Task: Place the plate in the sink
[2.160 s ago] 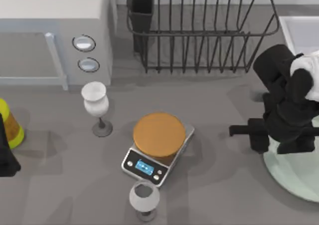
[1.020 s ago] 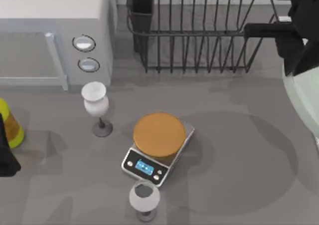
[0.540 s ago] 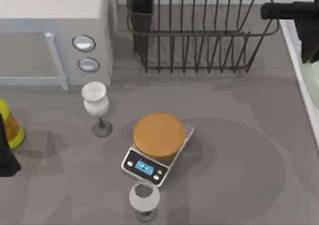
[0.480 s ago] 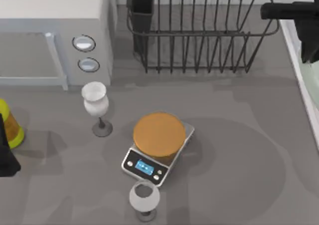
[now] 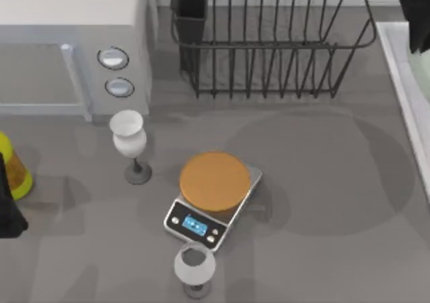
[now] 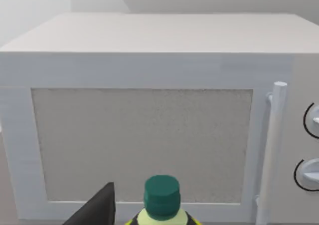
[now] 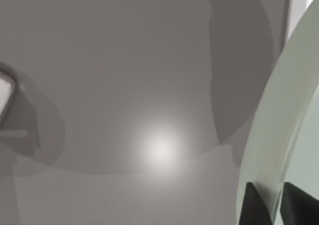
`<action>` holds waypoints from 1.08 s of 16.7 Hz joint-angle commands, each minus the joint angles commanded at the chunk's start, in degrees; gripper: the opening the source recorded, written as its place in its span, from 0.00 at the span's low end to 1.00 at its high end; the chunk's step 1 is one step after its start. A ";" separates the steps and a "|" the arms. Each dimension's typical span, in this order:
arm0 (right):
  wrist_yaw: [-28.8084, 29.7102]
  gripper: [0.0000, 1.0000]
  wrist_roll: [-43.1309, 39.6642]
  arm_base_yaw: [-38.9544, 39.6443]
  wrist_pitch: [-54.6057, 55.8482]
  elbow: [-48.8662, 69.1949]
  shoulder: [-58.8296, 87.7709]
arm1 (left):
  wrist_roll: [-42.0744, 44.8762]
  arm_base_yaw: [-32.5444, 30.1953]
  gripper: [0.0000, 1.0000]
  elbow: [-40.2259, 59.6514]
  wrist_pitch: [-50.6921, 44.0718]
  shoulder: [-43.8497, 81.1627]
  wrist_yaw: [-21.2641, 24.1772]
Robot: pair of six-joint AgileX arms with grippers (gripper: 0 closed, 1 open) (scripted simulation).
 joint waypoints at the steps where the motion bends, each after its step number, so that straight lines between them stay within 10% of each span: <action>1: 0.00 0.00 -2.11 -2.13 -0.38 4.58 4.79 | 0.00 0.00 1.00 0.00 0.00 0.00 0.00; 15: -0.03 0.00 -18.05 -18.21 -1.81 33.11 34.48 | 0.00 0.00 1.00 0.00 0.00 0.00 0.00; 18: -0.03 0.23 -18.05 -18.21 -1.81 33.11 34.48 | 0.00 0.00 1.00 0.00 0.00 0.00 0.00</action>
